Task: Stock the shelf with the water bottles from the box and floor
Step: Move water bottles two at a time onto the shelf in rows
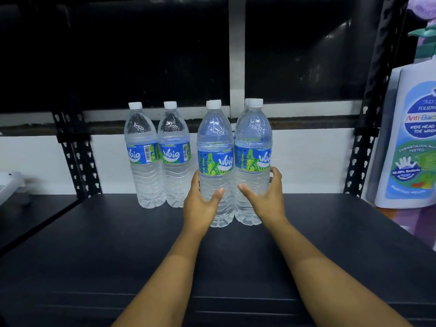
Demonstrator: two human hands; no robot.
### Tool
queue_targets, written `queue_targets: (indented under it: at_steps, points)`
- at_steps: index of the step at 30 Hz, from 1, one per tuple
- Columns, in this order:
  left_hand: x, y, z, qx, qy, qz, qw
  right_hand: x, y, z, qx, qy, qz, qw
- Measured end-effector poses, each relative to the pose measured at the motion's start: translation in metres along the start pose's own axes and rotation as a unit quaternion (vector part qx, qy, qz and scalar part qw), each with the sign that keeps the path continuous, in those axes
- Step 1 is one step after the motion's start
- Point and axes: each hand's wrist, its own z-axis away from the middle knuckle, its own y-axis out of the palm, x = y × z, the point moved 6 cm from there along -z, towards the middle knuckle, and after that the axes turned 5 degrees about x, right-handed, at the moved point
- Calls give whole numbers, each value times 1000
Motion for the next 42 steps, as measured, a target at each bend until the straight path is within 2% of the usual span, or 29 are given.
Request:
queue_targets:
  at_steps: [4,8,12,18,24,31,34,38,42]
  points:
    - [-6,3,6,-34,7,-24,999,1,-2,0,24,-19,-18,999]
    - [-10,2,7,-50,25,-98,994,2,-3,2,44,-47,-49,997]
    - [-14,3,10,-54,43,-114,991,4,-6,3,14,-49,-19,999]
    - [-8,3,10,-23,54,-66,996,2,-7,3,-8,-44,22,999]
    - [-8,3,8,-45,17,-88,995,-1,-6,3,13,-47,-7,999]
    - [-3,4,9,3,27,-39,999,-1,-5,2,24,-58,-30,998]
    - [-3,3,9,-5,31,-39,999,0,-6,3,21,-59,-26,998]
    - [-4,4,7,-30,25,-66,997,-1,-7,4,1,-71,20,997]
    - [2,4,6,-10,35,-36,999,1,-5,6,-18,-88,64,994]
